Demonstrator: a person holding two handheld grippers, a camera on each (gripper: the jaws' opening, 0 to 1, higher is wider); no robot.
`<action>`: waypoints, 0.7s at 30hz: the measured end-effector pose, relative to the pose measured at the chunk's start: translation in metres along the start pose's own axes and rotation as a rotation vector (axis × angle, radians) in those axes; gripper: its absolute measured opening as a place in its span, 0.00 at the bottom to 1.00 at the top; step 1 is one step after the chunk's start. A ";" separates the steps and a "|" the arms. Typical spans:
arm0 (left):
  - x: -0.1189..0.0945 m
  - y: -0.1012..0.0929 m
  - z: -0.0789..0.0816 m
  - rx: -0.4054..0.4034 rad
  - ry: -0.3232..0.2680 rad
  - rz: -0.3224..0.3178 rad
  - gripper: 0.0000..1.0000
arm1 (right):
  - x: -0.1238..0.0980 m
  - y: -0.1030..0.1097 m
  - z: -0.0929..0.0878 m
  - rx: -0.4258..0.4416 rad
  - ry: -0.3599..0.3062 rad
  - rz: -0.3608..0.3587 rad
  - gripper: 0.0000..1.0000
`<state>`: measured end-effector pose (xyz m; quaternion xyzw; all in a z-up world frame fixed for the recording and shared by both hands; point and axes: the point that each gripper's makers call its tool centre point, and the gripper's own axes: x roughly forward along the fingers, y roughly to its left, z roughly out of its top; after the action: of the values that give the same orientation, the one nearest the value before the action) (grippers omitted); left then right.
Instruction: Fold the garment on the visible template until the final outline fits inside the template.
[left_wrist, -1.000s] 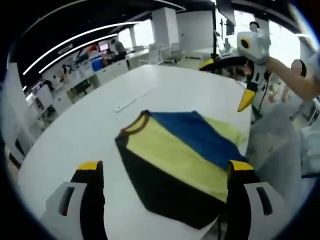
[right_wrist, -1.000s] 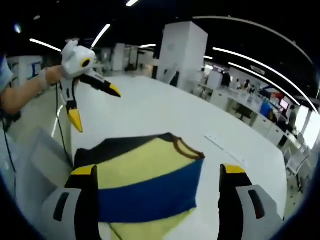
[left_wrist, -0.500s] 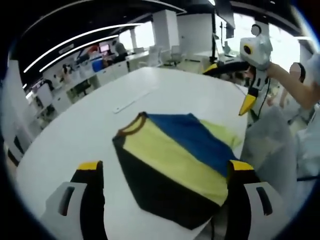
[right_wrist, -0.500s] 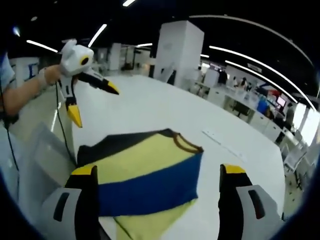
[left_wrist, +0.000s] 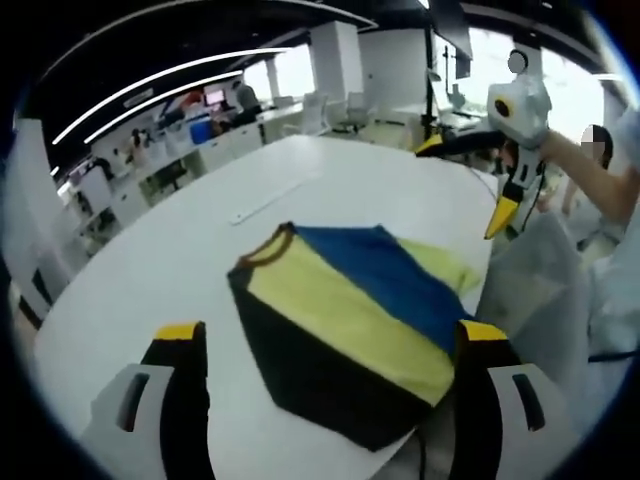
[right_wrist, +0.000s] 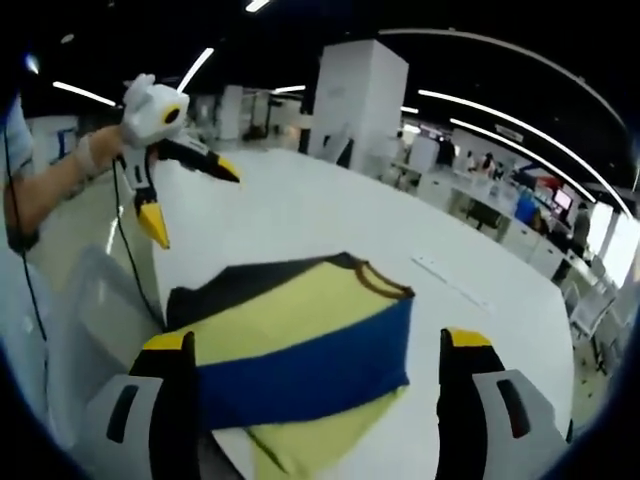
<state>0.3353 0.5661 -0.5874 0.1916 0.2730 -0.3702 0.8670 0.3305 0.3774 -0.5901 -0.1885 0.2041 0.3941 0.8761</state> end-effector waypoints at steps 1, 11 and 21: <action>-0.001 0.000 0.000 0.002 0.001 0.004 1.00 | 0.000 0.000 0.000 0.001 0.001 0.000 1.00; -0.011 -0.004 -0.010 -0.040 -0.009 0.024 1.00 | -0.006 0.009 -0.005 0.008 0.006 -0.010 1.00; -0.020 -0.011 -0.016 -0.070 -0.021 0.052 1.00 | -0.010 0.010 -0.002 0.038 -0.023 -0.038 1.00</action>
<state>0.3104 0.5786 -0.5885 0.1645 0.2716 -0.3399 0.8852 0.3166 0.3768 -0.5885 -0.1710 0.1977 0.3757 0.8891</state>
